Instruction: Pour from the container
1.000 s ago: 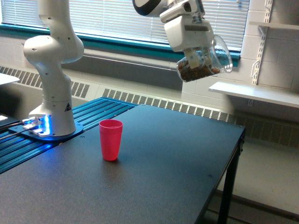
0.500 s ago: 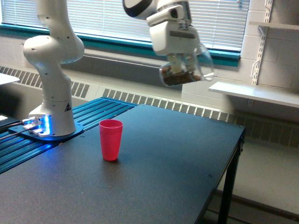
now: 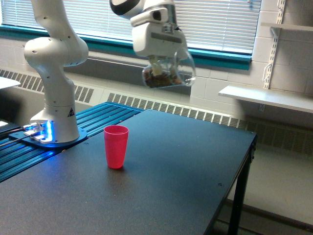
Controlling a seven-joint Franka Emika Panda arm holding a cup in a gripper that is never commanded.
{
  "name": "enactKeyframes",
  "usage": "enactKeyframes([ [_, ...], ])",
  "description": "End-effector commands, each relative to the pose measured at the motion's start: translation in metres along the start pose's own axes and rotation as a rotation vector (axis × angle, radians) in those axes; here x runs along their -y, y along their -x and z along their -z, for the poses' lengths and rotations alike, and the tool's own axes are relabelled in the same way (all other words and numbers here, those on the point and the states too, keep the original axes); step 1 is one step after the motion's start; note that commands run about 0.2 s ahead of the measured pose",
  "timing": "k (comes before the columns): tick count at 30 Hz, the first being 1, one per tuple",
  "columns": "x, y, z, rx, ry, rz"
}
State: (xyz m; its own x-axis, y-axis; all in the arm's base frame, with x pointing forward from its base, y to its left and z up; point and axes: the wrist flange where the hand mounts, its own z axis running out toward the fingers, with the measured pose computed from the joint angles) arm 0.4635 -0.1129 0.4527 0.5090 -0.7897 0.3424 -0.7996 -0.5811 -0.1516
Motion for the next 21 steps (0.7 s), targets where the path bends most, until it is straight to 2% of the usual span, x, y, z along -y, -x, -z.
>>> enactKeyframes([
  [1,-0.013,0.023,-0.003,0.019,0.035,-0.058],
  [12,-0.035,0.056,-0.001,0.078,0.103,-0.061],
  [21,-0.05,0.07,0.007,0.107,0.161,-0.062],
])
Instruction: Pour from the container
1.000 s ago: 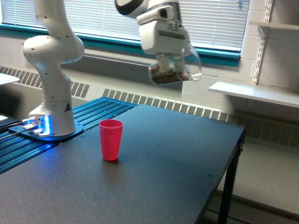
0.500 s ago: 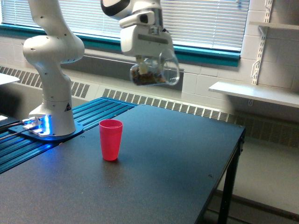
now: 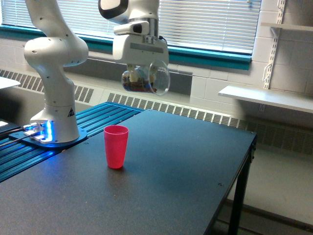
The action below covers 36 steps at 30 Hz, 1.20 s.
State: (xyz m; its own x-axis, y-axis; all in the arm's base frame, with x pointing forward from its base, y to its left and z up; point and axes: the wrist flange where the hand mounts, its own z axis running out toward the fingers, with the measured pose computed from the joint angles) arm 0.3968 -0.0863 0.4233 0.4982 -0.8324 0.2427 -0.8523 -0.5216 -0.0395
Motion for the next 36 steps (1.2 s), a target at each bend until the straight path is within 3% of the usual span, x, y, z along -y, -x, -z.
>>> enactKeyframes([
  [1,-0.012,0.007,0.007,0.008,0.037,-0.02],
  [12,-0.031,0.024,0.005,0.053,0.094,-0.022],
  [36,-0.061,0.062,-0.006,0.143,0.159,-0.082],
])
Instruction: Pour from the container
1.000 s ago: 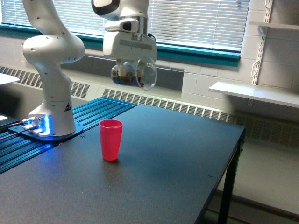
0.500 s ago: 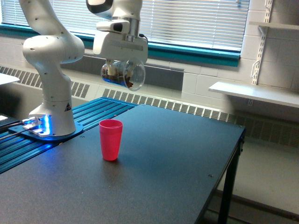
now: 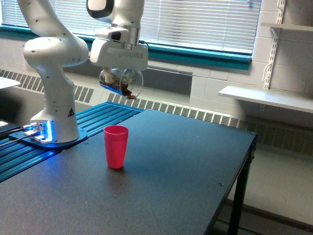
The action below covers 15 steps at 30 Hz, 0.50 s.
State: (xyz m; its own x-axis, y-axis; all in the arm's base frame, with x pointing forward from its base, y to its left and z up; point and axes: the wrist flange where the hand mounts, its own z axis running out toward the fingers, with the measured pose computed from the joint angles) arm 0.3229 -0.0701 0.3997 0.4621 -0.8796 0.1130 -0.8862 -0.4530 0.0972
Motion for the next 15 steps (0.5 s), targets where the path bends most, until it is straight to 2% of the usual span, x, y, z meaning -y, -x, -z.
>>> enactKeyframes([
  [1,-0.007,0.006,0.0,0.013,0.012,-0.033],
  [15,-0.015,0.026,-0.012,0.052,0.014,-0.053],
])
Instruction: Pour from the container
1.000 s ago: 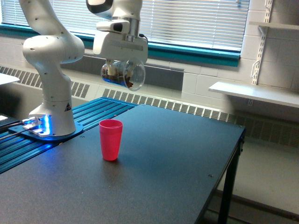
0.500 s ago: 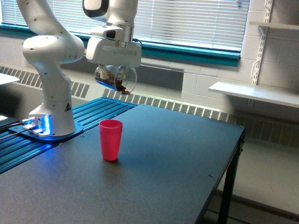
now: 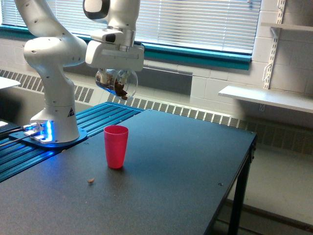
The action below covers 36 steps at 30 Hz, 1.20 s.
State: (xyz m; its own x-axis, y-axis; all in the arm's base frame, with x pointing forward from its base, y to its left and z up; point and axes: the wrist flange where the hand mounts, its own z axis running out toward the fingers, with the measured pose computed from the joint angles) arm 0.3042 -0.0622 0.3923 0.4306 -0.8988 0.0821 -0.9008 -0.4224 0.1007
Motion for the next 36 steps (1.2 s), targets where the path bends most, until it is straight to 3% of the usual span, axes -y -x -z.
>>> enactKeyframes([
  [1,-0.004,0.011,-0.006,0.021,0.007,-0.022],
  [11,-0.012,0.023,-0.016,0.06,0.029,-0.04],
  [36,-0.015,0.024,-0.015,0.103,0.094,-0.041],
])
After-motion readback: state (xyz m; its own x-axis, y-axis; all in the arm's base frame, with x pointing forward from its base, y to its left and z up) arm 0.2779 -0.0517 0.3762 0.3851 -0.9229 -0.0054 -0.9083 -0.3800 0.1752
